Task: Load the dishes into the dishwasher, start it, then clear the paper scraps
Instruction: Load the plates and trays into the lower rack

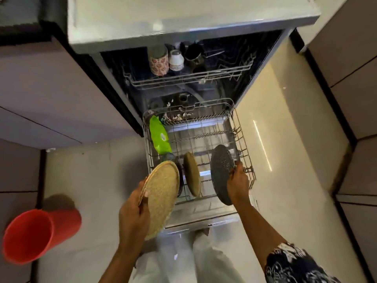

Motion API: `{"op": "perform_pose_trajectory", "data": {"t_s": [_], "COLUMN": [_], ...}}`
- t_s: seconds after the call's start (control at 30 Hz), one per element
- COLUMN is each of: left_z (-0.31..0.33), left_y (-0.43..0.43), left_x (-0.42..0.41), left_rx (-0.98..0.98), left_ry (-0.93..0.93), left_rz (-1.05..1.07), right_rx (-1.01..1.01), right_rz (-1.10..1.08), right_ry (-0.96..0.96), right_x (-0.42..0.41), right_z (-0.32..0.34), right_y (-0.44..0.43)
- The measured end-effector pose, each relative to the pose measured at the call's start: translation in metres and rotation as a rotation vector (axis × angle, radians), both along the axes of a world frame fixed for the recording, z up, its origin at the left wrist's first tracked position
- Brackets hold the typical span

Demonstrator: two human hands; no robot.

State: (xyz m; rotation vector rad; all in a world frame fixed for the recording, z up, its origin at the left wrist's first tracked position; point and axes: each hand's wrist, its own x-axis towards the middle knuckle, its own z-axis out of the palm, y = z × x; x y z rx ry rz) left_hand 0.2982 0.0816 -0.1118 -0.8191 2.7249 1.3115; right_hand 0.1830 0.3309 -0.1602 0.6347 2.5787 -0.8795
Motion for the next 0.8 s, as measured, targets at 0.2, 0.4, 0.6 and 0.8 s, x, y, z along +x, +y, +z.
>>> {"op": "perform_pose_trajectory", "data": {"t_s": [0.2,0.4,0.6,0.8], "left_z": [-0.028,-0.049,-0.062,-0.070], "left_y": [0.028,0.037,0.038,0.039], "left_x": [-0.013,-0.030,-0.034,-0.034], "left_rx": [0.033,0.045,0.058,0.066], "left_ry": [0.012,0.060,0.081,0.076], "left_rz": [0.121,0.178,0.211,0.232], "right_rx": [-0.037,-0.036,-0.063,-0.033], "right_rz": [0.094,0.084,0.094,0.140], "right_ry": [-0.055,-0.022,0.009,0.037], "right_x": [-0.027,-0.042,-0.052,-0.054], "right_z": [-0.066,-0.103,-0.117,-0.125], "right_y": [-0.002,-0.007,-0.008,-0.009]}}
